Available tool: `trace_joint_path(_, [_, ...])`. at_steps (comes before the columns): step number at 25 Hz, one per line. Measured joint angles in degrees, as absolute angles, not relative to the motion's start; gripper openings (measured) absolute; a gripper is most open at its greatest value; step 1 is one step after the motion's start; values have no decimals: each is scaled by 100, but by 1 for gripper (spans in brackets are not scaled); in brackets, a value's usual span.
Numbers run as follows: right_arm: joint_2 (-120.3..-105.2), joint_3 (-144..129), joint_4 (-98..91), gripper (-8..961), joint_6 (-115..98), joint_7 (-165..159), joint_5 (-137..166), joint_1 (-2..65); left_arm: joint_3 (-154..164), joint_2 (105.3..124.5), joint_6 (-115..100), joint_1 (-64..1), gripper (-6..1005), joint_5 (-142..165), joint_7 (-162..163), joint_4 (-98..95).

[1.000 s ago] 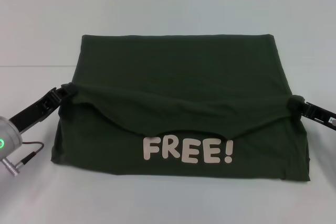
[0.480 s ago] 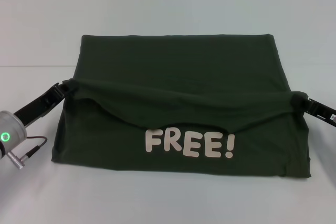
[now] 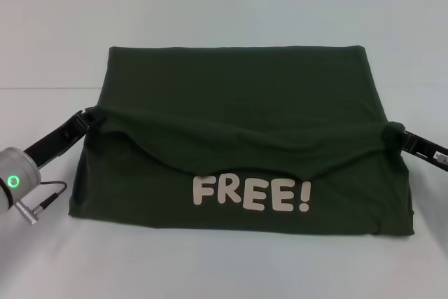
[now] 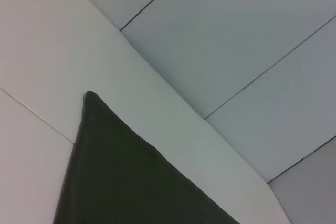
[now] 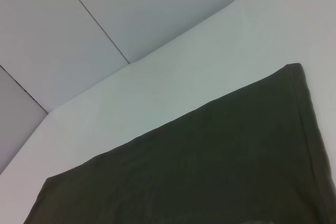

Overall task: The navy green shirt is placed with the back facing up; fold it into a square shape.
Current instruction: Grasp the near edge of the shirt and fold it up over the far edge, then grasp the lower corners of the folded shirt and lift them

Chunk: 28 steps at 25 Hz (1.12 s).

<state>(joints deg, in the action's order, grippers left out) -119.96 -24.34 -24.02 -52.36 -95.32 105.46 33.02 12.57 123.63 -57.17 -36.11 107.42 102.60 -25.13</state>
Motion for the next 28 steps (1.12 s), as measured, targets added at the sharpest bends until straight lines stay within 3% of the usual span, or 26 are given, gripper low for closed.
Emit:
trace_joint_path(11, [-11975,-2506,-2363,162,-5160,-9586,10618,3322,1273,12391,-5423,-3615,66,10299,9823,-2316])
trace_joint_path(14, [-11971,-2541,-2363,168,-5187,-9591,10623,3289,1276,12388,-5129,-3645,206,10288,9849,-2216])
trace_joint_path(22, [-11915,-2581,-2369,505,-5293,-9714,10626,3101,1277,12339,-5231,-3491,380,10102,9874,-2154])
trace_joint_path(28, [-11804,-2534,-2487,714,-5916,-9689,10594,2819,1474,12113,-5971,-3247,562,10151,9937,-2150])
